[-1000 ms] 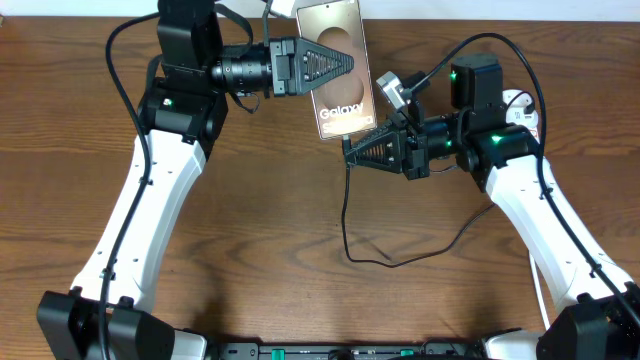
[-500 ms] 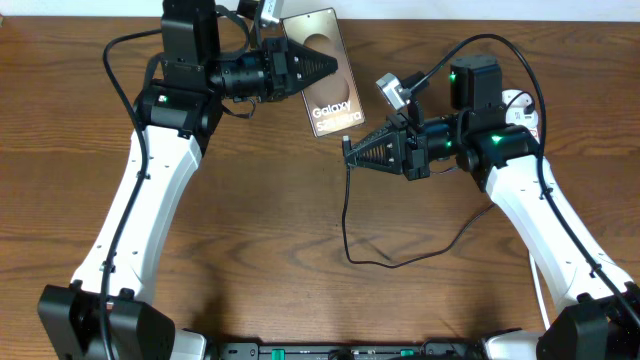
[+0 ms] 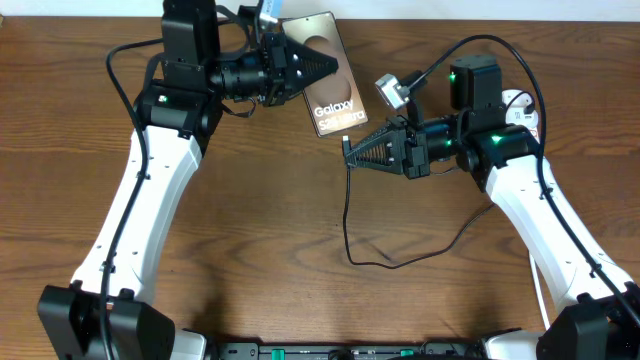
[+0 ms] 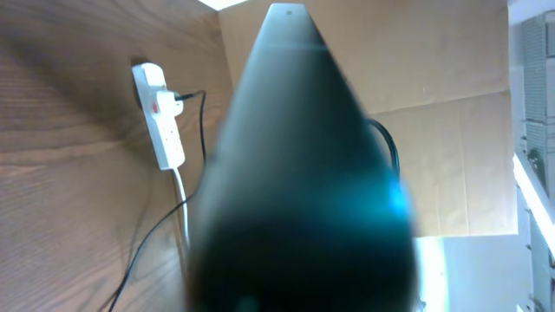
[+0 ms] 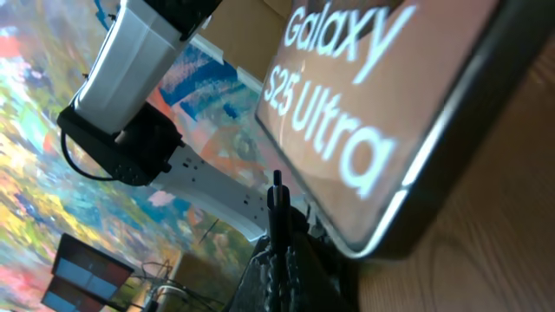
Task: Plug charger to phone and switch on socket
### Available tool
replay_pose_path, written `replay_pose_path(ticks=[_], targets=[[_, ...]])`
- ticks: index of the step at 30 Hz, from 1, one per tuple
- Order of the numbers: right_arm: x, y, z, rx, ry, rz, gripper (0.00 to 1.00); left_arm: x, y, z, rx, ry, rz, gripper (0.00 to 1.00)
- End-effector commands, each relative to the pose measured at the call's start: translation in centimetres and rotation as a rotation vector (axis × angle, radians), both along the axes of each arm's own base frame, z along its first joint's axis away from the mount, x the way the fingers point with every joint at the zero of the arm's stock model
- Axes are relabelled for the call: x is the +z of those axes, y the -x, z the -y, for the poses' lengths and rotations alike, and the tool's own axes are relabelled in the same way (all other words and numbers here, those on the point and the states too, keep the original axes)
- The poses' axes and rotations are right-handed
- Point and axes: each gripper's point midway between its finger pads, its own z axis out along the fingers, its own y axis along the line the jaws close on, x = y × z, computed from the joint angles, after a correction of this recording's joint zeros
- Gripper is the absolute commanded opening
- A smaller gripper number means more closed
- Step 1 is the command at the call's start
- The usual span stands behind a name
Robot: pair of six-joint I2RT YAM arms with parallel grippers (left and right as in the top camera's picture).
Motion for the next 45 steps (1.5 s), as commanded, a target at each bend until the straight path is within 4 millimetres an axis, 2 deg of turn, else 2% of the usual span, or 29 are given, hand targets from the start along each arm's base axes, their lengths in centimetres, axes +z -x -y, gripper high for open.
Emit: replay_pose_path(ticks=[1, 6, 21, 45], targets=[[1.0, 0.4, 0.2, 0.014, -0.014, -0.001, 0.01, 1.0, 0.8, 0.1, -0.051, 0.021, 0.034, 0.07], [1.1, 0.3, 0.2, 0.013, -0.012, -0.01, 0.01, 1.3, 1.6, 0.3, -0.107, 0.031, 0.083, 0.07], [1.2, 0.2, 0.2, 0.013, -0.012, -0.01, 0.01, 2.1, 1.6, 0.9, -0.117, 0.041, 0.144, 0.07], [1.2, -0.3, 0.7, -0.007, -0.014, -0.003, 0.01, 2.3, 2.3, 1.2, -0.161, 0.044, 0.196, 0.07]])
